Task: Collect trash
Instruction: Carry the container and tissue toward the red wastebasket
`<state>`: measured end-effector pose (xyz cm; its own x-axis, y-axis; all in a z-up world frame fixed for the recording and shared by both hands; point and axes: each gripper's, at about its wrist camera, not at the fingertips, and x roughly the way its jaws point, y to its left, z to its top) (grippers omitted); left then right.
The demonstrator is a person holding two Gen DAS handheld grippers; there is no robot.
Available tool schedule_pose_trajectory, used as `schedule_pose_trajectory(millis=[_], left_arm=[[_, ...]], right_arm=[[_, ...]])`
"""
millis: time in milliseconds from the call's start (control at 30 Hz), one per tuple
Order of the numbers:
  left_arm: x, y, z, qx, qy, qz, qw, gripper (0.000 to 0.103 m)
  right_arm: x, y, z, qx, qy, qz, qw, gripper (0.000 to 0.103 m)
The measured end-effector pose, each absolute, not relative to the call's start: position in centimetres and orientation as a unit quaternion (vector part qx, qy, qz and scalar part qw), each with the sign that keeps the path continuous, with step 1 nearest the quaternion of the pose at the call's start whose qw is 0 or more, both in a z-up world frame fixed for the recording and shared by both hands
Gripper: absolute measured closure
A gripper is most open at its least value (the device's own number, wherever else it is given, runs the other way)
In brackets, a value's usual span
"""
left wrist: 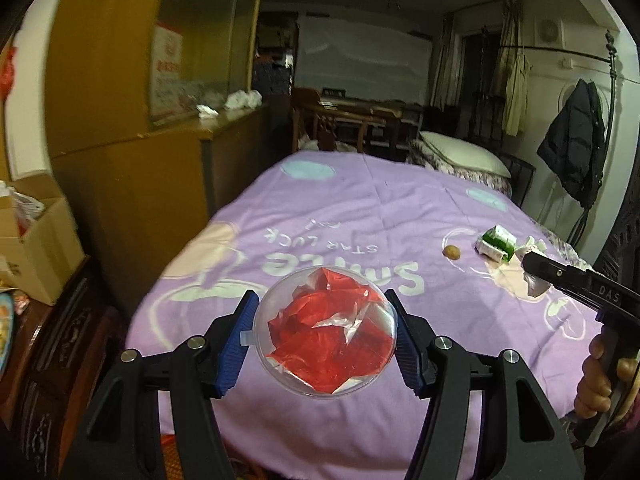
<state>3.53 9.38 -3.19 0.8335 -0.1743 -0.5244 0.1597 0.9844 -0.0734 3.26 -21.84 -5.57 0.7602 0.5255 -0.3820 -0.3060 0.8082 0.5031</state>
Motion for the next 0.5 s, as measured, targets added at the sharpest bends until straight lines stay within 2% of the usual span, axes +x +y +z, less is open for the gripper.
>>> schedule_pose_trajectory(millis=[233,500], left_arm=[[-2.3,13.8,-2.4,-0.027,0.273,-0.059,0.960,0.040],[-3.4,21.3,-8.1,-0.094,0.354,-0.020,0.930,0.040]], right_arm=[[-1.5,-18.0,-3.0,0.178,0.242,0.282,0.911,0.074],[-3.2,-11.8,-2.8,0.128,0.271,0.338,0.892,0.074]])
